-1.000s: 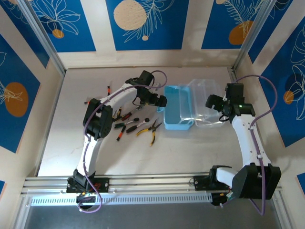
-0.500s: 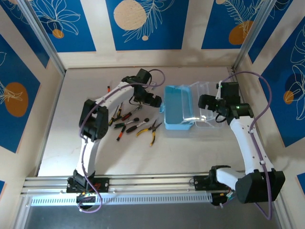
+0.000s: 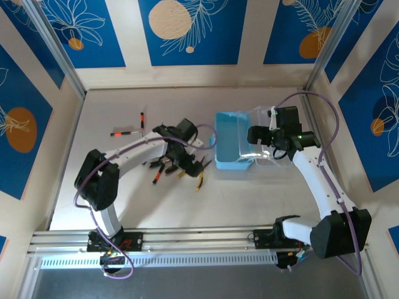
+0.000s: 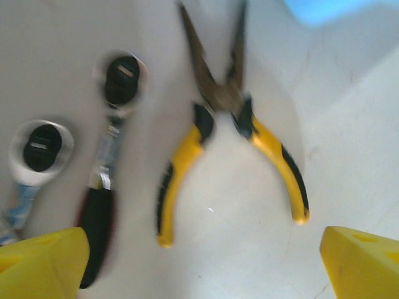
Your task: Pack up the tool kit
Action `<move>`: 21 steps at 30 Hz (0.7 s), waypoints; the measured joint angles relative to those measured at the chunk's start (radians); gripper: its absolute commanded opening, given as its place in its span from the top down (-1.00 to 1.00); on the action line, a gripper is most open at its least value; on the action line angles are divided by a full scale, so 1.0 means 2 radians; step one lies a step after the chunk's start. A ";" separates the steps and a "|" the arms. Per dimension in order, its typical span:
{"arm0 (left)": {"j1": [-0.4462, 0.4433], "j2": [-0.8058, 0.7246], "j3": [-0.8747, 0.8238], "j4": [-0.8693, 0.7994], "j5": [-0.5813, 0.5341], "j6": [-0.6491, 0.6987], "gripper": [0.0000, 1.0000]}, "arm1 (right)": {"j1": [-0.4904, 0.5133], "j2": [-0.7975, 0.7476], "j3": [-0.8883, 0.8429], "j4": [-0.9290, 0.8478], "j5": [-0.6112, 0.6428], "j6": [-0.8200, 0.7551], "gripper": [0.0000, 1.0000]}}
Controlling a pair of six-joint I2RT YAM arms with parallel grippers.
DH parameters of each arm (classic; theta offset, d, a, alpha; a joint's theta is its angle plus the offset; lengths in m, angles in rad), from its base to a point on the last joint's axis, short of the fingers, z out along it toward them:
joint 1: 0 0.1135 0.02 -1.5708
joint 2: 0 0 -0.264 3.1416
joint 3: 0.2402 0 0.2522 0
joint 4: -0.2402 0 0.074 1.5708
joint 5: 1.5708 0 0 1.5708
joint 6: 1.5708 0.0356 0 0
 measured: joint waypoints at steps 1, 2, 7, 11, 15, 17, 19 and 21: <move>-0.006 0.004 -0.006 0.000 -0.002 0.000 -0.72 | 0.002 0.001 0.000 0.002 0.000 0.000 -0.98; -0.011 0.010 -0.009 0.000 -0.005 0.000 -0.71 | 0.002 0.002 0.000 0.003 -0.001 0.000 -0.99; -0.012 0.040 -0.009 0.014 -0.030 -0.002 -0.53 | 0.006 0.003 0.000 0.004 -0.002 0.000 -0.98; -0.012 0.076 -0.003 0.032 -0.052 -0.001 -0.40 | 0.006 0.003 -0.005 0.007 -0.002 0.000 -0.98; -0.012 0.106 0.019 0.039 -0.060 -0.002 -0.25 | 0.006 0.003 -0.007 0.007 -0.002 0.000 -0.98; -0.012 0.111 0.024 0.039 -0.060 -0.001 -0.06 | 0.006 0.003 -0.008 0.007 -0.002 0.000 -0.98; -0.012 0.111 0.024 0.043 -0.061 -0.001 0.12 | 0.006 0.003 -0.008 0.007 -0.002 0.000 -0.98; -0.012 0.112 0.024 0.047 -0.061 0.000 0.26 | 0.006 0.003 -0.008 0.007 -0.002 0.000 -0.98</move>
